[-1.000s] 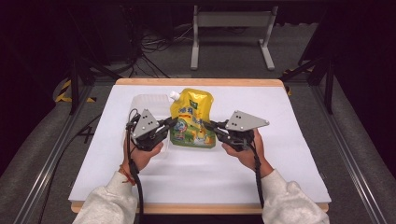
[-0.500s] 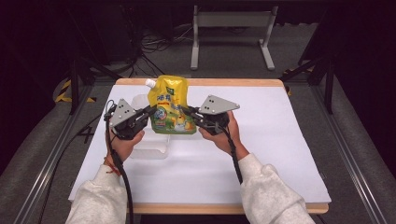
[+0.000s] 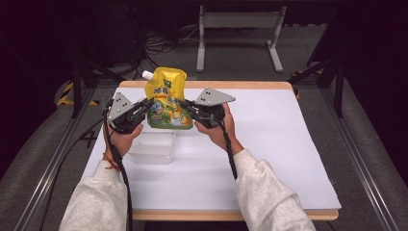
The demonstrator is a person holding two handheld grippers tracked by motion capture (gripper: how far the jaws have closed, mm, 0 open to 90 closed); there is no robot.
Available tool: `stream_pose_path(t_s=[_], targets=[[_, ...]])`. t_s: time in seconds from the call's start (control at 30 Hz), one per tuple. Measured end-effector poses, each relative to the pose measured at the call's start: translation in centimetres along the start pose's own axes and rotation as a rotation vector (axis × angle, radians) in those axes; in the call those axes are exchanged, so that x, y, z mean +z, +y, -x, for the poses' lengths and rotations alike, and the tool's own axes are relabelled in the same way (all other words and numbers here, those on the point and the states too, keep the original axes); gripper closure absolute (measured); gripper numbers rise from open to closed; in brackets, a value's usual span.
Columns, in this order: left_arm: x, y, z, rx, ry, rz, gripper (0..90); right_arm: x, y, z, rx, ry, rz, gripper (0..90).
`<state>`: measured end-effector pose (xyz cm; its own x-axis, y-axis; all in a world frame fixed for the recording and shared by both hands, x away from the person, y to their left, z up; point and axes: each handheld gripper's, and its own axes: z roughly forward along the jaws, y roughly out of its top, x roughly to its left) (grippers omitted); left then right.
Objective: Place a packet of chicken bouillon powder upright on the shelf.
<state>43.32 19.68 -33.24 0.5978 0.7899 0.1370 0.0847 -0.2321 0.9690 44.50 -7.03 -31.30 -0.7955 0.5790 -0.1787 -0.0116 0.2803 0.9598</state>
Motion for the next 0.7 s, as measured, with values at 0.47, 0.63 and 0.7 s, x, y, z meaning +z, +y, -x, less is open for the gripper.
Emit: stream_pose_path(t_s=[0.47, 0.63, 0.7], targets=[[1.1, -0.8, -3.8, -0.058, 0.02, -0.003, 87.0, 4.5, -0.1, 0.7, 0.02, -0.01, 0.006, 90.0], [1.3, -1.4, -5.0, -0.069, 0.026, -0.016, 86.6, 5.6, -0.3, 0.5, 0.01, -0.007, 0.0, 90.0], [1.4, -1.6, -5.3, -0.075, 0.022, -0.017, 86.6, 6.0, -0.5, 0.5, 0.005, -0.01, -0.005, 90.0]])
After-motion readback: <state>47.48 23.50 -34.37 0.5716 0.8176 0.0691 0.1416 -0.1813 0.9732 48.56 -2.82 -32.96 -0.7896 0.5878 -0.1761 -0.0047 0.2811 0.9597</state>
